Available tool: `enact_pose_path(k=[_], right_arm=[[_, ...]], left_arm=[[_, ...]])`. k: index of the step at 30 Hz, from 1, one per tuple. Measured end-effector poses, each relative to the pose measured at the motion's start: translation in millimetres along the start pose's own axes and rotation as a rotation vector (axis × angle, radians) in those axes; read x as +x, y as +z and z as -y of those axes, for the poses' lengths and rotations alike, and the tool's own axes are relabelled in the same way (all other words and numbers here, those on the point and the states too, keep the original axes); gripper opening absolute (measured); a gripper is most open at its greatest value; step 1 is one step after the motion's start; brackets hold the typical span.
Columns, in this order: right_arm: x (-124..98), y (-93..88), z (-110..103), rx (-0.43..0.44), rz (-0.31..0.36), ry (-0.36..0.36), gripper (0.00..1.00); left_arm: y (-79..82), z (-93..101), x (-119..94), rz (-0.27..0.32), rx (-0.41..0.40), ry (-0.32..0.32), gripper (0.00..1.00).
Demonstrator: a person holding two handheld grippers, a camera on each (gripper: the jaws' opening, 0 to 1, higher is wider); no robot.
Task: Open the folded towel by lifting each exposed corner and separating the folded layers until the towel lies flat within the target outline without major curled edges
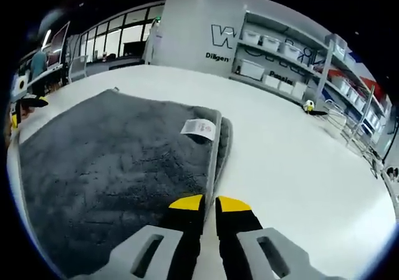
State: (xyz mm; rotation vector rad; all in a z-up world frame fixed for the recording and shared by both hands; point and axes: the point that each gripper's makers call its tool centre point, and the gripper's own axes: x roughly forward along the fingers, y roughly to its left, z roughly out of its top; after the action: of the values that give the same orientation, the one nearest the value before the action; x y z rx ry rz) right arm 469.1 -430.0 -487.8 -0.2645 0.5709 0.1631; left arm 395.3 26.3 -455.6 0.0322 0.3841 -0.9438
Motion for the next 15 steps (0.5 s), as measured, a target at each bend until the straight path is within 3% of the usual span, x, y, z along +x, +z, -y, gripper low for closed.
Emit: enact_pose_path(k=[15], right_arm=[[-11,-19.8,53,0.003,-0.032,-0.07,0.05]], left_arm=[[-2.3,-4.1,-5,-0.005,-0.009,0.025,0.97]])
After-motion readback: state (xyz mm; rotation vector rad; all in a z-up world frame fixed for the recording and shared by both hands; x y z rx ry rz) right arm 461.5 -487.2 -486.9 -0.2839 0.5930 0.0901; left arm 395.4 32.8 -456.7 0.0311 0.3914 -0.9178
